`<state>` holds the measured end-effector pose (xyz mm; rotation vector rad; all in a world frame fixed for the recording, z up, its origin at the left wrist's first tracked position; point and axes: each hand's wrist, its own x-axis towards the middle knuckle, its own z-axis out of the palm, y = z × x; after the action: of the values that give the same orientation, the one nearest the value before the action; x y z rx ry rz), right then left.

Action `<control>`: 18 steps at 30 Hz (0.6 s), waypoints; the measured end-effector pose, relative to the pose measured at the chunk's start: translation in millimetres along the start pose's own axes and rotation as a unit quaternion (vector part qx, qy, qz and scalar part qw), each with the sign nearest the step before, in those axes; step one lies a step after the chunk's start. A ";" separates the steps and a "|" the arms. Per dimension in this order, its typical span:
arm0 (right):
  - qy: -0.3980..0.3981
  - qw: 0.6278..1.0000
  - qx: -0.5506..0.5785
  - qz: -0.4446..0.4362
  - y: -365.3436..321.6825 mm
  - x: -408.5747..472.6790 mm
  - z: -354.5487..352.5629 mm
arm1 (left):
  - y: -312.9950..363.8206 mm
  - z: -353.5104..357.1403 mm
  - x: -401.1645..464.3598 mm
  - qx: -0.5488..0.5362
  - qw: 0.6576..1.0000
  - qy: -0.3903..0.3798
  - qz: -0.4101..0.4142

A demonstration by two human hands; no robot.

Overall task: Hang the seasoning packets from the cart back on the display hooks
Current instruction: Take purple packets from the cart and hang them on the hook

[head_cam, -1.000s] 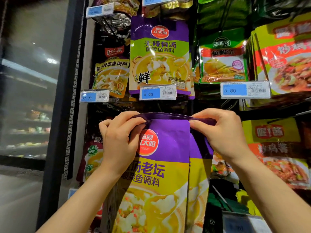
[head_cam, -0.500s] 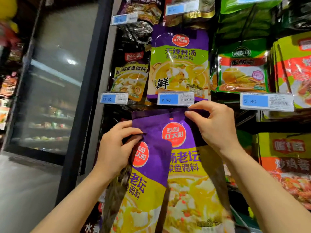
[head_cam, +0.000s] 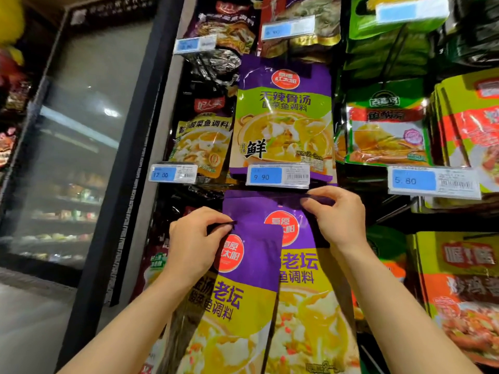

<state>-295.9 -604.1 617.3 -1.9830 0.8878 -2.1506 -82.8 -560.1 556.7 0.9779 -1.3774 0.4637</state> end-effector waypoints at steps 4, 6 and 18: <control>-0.002 0.998 0.058 0.032 2.6 12.8 10.1 | -3.2 4.3 9.8 -0.014 0.999 0.037 0.008; -0.013 0.998 0.055 0.035 3.4 18.1 14.7 | -6.5 6.3 12.8 -0.004 0.999 0.047 -0.011; -0.002 1.000 0.012 -0.003 16.8 12.1 9.6 | -16.9 24.8 3.0 0.005 0.998 0.011 -0.054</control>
<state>-294.1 -626.7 620.1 -1.9808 0.8531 -2.1493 -83.9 -589.8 551.9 1.0465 -1.2956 0.3994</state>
